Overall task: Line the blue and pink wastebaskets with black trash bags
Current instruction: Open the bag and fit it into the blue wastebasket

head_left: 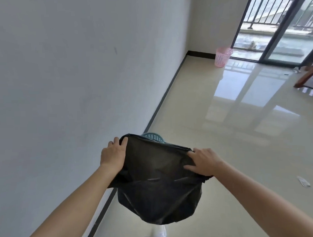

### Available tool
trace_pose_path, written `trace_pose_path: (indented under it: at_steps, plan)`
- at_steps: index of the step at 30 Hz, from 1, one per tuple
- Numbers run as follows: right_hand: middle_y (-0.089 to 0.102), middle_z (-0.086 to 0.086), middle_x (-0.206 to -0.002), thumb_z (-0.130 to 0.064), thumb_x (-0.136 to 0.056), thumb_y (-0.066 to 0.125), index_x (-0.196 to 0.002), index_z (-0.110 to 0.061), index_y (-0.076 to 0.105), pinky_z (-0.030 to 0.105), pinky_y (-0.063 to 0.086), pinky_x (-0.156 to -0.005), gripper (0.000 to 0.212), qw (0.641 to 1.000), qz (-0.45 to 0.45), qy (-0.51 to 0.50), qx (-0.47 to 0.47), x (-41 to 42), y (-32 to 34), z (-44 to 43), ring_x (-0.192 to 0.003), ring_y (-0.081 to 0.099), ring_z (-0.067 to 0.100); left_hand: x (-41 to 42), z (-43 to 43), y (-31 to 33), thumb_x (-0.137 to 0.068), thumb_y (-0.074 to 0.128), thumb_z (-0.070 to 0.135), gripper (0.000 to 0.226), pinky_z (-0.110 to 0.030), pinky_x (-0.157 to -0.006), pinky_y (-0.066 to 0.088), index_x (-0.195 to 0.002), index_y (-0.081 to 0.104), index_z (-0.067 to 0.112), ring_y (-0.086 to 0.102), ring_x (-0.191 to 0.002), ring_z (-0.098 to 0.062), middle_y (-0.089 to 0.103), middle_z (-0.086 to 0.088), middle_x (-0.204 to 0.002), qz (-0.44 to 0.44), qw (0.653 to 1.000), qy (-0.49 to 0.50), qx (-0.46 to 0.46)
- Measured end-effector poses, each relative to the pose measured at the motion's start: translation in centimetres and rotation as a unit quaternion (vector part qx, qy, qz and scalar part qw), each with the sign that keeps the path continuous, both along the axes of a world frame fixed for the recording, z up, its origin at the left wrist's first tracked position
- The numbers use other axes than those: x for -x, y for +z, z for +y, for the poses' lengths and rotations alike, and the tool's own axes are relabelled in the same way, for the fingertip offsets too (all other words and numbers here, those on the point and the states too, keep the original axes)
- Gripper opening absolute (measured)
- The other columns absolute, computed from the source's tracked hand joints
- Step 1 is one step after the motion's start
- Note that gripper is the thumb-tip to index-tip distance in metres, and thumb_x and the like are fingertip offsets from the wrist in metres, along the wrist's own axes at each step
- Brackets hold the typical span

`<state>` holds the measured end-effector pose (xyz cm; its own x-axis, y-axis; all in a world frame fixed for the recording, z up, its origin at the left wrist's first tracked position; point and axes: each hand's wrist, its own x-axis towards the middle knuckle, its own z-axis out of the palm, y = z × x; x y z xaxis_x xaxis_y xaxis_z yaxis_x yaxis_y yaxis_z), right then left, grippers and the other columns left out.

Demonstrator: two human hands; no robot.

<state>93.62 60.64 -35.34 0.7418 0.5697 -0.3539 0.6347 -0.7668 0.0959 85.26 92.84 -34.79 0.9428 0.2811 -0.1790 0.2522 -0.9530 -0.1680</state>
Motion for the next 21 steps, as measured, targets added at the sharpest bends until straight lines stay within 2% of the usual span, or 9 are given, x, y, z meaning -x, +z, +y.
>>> trace_pose_path:
  at_steps: [3,5,7,9,10,12,15,19,21]
  plan:
    - [0.054,0.005,-0.112,-0.088,-0.062,0.05,-0.135,-0.022,0.039,0.037,0.042,-0.067,0.099,1.0,0.001,-0.029,0.011,-7.4,0.4,1.6,-0.089,0.064,0.03,-6.3,0.6,0.4,-0.086,0.055,0.008,0.074,-0.035,-0.074,0.046,-0.149,0.018,0.016,0.053,-0.098,-0.027,0.044,-0.015,-0.127,-0.01,0.999,0.023,0.03]
    - [0.049,0.006,-0.114,-0.077,-0.056,0.068,-0.14,-0.023,0.03,0.034,0.041,-0.063,0.107,0.999,0.007,-0.022,0.046,-12.1,0.0,2.5,-0.084,0.063,0.029,-9.9,0.7,-0.4,-0.085,0.058,0.011,0.073,-0.034,-0.072,0.046,-0.147,0.019,0.015,0.054,-0.094,-0.026,0.044,-0.016,-0.125,-0.029,0.998,0.045,0.039]
    - [0.044,0.008,-0.114,-0.044,-0.065,0.077,-0.142,-0.023,0.026,0.034,0.041,-0.057,0.095,0.998,0.005,-0.018,0.065,-16.7,-0.9,3.6,-0.076,0.061,0.028,-13.0,0.7,-1.7,-0.087,0.06,0.017,0.072,-0.032,-0.066,0.044,-0.146,0.02,0.014,0.053,-0.089,-0.025,0.043,-0.016,-0.122,-0.045,0.994,0.077,0.057]
    - [0.043,0.01,-0.114,-0.015,-0.074,0.07,-0.144,-0.024,0.026,0.034,0.04,-0.056,0.083,0.998,0.004,-0.025,0.062,-21.7,-2.7,4.8,-0.075,0.061,0.028,-16.0,0.6,-3.7,-0.09,0.059,0.026,0.068,-0.03,-0.058,0.042,-0.145,0.021,0.013,0.052,-0.086,-0.024,0.042,-0.016,-0.12,-0.056,0.989,0.117,0.075]
    - [0.044,0.01,-0.114,-0.009,-0.075,0.068,-0.144,-0.025,0.026,0.034,0.04,-0.057,0.082,0.998,0.003,-0.024,0.06,-24.3,-3.8,5.6,-0.078,0.062,0.028,-17.2,0.4,-4.9,-0.09,0.06,0.03,0.07,-0.03,-0.057,0.042,-0.145,0.02,0.014,0.052,-0.086,-0.025,0.04,-0.016,-0.119,-0.056,0.986,0.138,0.077]
    - [0.047,0.01,-0.108,-0.005,-0.077,0.066,-0.143,-0.025,0.026,0.033,0.041,-0.06,0.08,0.998,0.009,-0.006,0.06,-28.8,-6.0,7.0,-0.084,0.063,0.029,-19.1,0.0,-6.8,-0.086,0.066,0.03,0.078,-0.032,-0.058,0.047,-0.145,0.017,0.016,0.052,-0.087,-0.026,0.038,-0.016,-0.119,-0.044,0.977,0.191,0.083]
    - [0.043,0.009,-0.093,-0.002,-0.075,0.066,-0.141,-0.022,0.026,0.034,0.042,-0.059,0.08,0.999,0.034,0.022,0.034,-35.0,-10.0,9.3,-0.082,0.062,0.029,-21.1,-1.3,-10.4,-0.077,0.073,0.014,0.092,-0.036,-0.058,0.05,-0.145,0.011,0.023,0.052,-0.082,-0.028,0.034,-0.018,-0.124,-0.046,0.952,0.284,0.099]
    - [0.053,0.013,-0.106,-0.002,-0.077,0.064,-0.138,-0.017,0.03,0.036,0.04,-0.06,0.071,0.994,0.054,0.085,-0.029,-39.9,-14.8,12.1,-0.084,0.064,0.034,-22.6,-3.7,-14.9,-0.082,0.07,0.015,0.092,-0.034,-0.051,0.047,-0.146,0.005,0.024,0.05,-0.061,-0.025,0.038,-0.02,-0.129,-0.065,0.911,0.386,0.128]
    - [0.054,0.015,-0.11,-0.001,-0.077,0.065,-0.136,-0.015,0.032,0.037,0.038,-0.059,0.069,0.99,0.055,0.112,-0.062,-41.1,-17.0,13.3,-0.084,0.063,0.037,-23.5,-4.9,-17.0,-0.084,0.07,0.018,0.091,-0.035,-0.051,0.05,-0.147,0.004,0.024,0.055,-0.059,-0.027,0.042,-0.02,-0.127,-0.091,0.89,0.42,0.153]
